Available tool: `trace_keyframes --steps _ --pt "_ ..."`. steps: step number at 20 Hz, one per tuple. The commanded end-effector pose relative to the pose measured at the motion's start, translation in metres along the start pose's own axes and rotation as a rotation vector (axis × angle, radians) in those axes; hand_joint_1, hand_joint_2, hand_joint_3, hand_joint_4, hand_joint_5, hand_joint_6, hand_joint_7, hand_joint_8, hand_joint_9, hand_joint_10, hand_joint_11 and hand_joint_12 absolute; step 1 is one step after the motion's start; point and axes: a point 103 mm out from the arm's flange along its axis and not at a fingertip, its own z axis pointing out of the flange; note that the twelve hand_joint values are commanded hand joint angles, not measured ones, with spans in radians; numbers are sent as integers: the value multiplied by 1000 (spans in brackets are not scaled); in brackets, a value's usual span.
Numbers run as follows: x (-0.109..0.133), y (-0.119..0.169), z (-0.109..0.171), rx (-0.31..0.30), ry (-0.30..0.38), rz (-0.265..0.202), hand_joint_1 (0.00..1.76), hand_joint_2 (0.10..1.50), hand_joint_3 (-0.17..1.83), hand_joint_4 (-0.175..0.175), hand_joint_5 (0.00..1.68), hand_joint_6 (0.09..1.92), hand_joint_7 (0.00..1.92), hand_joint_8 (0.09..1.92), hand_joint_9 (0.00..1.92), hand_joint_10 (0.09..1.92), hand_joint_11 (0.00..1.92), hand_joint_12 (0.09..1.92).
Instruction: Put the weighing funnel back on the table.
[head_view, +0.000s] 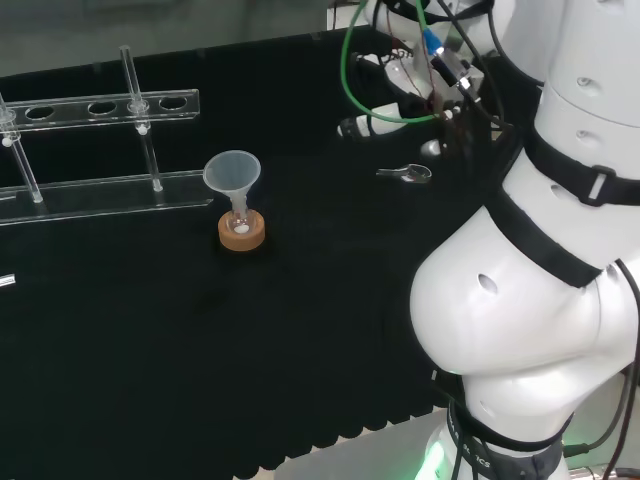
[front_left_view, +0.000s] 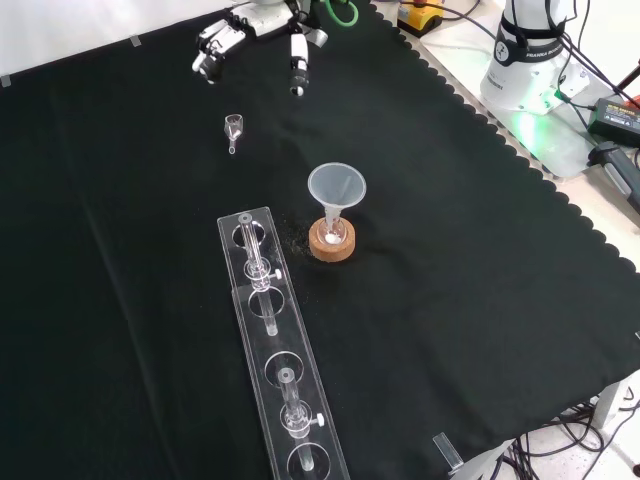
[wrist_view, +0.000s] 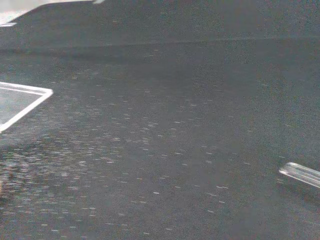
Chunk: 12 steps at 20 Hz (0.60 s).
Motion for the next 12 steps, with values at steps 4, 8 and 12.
trace_keyframes --steps 4,8,12 --pt "71 2 -56 58 24 -109 359 649 11 -115 128 87 0 389 279 87 33 1593" --pt "88 19 -54 57 45 -69 357 649 11 -115 135 87 0 382 276 87 30 1594" --pt "95 25 -53 53 47 -38 357 651 11 -114 138 87 0 375 275 87 29 1595"
